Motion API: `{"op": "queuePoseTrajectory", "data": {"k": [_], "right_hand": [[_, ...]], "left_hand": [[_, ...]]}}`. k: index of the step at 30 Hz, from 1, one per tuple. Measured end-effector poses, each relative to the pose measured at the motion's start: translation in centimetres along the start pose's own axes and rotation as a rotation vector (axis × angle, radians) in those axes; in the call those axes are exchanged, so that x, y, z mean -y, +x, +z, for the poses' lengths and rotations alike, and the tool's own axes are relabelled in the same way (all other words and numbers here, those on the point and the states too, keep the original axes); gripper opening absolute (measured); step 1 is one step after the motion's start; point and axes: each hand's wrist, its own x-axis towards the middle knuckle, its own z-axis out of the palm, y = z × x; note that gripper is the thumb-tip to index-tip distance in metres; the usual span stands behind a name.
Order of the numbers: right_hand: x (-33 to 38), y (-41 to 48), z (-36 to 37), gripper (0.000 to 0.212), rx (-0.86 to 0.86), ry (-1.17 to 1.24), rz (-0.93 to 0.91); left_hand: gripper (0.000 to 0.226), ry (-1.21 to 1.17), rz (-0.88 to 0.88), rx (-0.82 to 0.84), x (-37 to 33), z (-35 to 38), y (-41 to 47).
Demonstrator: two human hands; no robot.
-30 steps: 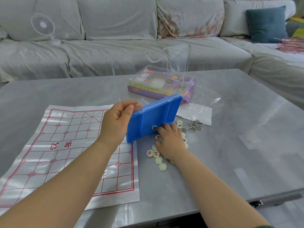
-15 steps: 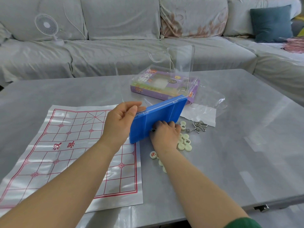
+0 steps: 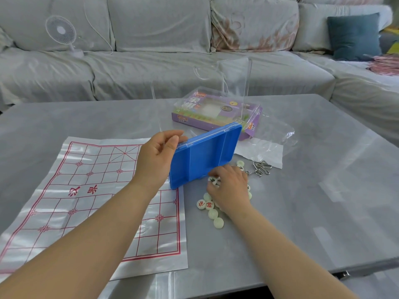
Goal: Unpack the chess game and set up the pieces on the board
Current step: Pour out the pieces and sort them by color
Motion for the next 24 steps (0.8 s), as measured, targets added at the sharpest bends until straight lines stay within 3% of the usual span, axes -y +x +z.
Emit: {"op": "queuePoseTrajectory", "data": {"k": [7,10,14,20,24], "right_hand": [[-3.4,1.3,-1.4,0.033,-0.042,0.033,0.116],[-4.0,2.6,-1.2,0.043,0.078,-0.086,0.134],[-3.8,3.3,-0.4,0.043,0.175,-0.201,0.083],[-2.3,2.2,0.3,0.038,0.183,-0.119,-0.068],[-1.7,1.5,0.1,0.04,0.17,-0.064,-0.079]], "left_hand": [[0.017,-0.041,-0.069,-0.103,0.1,0.1,1.1],[0.016,-0.124,-0.115,-0.189,0.3,-0.7,1.7],[0.017,-0.249,-0.164,-0.329,0.5,-2.0,2.0],[0.024,-0.352,-0.284,-0.521,1.9,-4.8,1.8],[0.015,-0.435,-0.316,-0.582,3.0,-7.0,1.0]]}}
